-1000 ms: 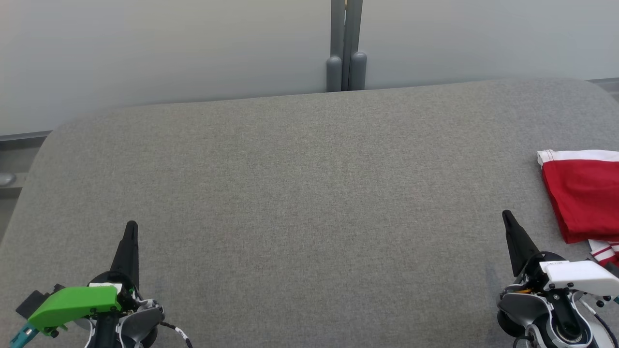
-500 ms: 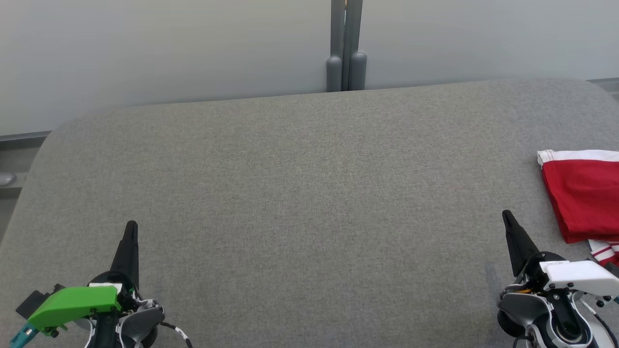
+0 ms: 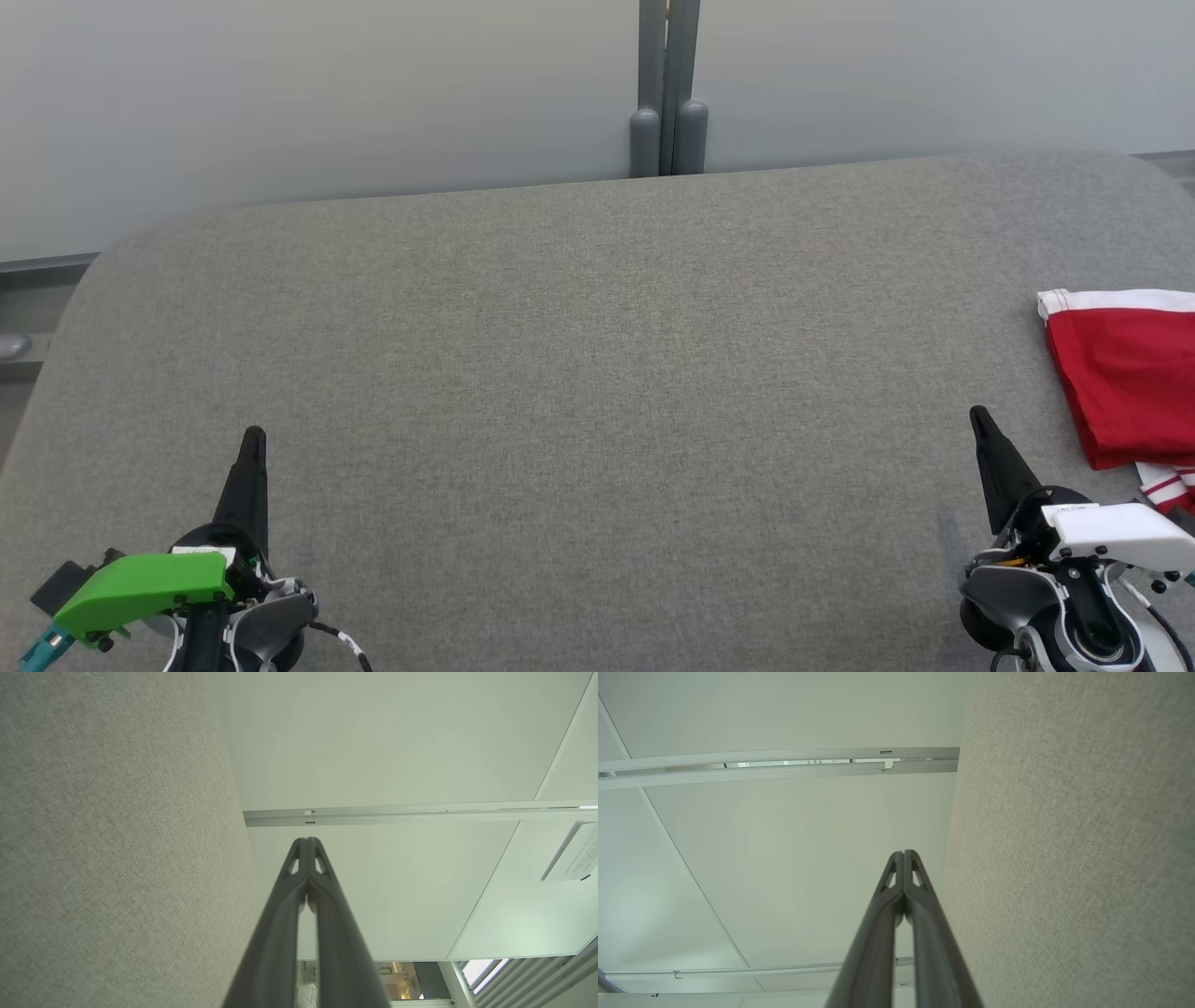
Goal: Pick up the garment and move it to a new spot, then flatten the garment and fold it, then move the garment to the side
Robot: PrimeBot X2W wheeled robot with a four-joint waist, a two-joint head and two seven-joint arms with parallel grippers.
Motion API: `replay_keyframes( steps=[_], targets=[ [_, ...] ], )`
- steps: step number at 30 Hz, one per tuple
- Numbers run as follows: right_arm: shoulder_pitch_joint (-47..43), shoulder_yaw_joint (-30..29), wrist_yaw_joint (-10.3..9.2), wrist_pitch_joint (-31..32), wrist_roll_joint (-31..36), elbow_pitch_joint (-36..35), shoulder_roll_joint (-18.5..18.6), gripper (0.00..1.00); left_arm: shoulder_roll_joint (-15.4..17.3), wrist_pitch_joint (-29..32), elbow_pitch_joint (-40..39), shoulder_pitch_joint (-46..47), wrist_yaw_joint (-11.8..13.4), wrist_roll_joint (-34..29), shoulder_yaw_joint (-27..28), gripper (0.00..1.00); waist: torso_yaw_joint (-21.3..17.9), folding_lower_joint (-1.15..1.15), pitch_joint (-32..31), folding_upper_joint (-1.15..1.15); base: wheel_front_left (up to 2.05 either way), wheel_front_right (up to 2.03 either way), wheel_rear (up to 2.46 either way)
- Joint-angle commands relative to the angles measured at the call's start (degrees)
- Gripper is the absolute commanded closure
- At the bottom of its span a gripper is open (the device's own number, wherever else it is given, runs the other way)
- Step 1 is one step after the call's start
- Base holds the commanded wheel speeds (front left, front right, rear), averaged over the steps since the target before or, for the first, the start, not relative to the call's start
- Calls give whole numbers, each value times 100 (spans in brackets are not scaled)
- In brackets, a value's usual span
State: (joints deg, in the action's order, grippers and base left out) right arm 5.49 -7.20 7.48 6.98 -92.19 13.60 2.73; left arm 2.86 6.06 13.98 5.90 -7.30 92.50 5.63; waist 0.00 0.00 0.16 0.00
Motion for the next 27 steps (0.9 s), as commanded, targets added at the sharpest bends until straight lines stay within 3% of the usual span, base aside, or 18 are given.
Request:
replay_keyframes(
  steps=[1, 27],
  targets=[
    [48, -14, 2, 21, -38, -17, 28, 100, 2, 25, -5, 65, -36, 2, 22, 100, 0, 0, 0, 0, 0, 0, 0],
    [48, -15, 2, 20, -38, -17, 29, 100, 2, 24, -5, 65, -36, 2, 22, 100, 0, 0, 0, 0, 0, 0, 0]
  ],
)
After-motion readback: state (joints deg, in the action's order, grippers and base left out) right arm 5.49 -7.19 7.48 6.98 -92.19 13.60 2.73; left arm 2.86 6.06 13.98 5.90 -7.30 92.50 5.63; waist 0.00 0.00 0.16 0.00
